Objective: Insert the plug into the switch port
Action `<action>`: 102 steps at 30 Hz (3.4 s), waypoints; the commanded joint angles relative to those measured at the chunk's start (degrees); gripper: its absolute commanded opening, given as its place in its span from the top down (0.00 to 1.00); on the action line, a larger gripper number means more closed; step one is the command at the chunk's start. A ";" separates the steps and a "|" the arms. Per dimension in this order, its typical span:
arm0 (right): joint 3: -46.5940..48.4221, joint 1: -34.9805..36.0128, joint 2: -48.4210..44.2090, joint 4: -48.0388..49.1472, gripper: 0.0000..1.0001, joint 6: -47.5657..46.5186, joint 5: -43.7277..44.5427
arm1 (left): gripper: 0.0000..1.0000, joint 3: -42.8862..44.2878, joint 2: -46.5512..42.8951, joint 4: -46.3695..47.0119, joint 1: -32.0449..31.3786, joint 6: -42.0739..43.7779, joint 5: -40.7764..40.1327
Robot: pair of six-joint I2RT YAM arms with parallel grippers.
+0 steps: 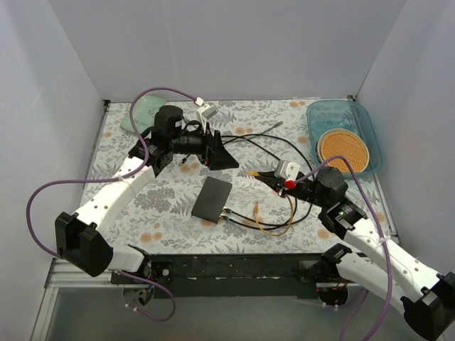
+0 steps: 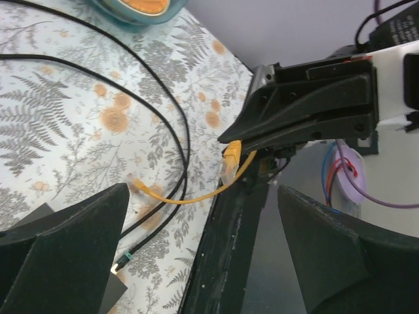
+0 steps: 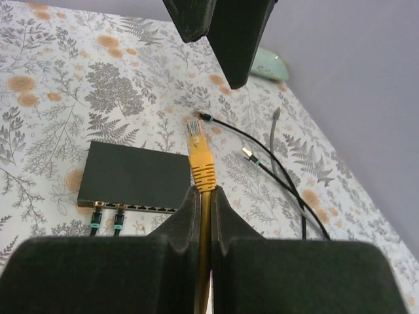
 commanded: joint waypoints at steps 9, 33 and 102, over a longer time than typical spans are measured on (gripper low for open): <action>-0.98 1.20 -1.66 7.61 0.99 -3.29 3.21 | 0.12 -0.45 0.95 3.87 -2.29 -2.11 10.03; 3.06 1.37 2.55 2.00 0.99 0.32 2.86 | 1.00 0.26 6.05 9.67 -6.25 -7.03 4.14; 27.77 1.37 11.78 -19.98 0.99 6.92 47.56 | 0.02 -4.83 2.18 0.17 9.49 -11.68 -32.69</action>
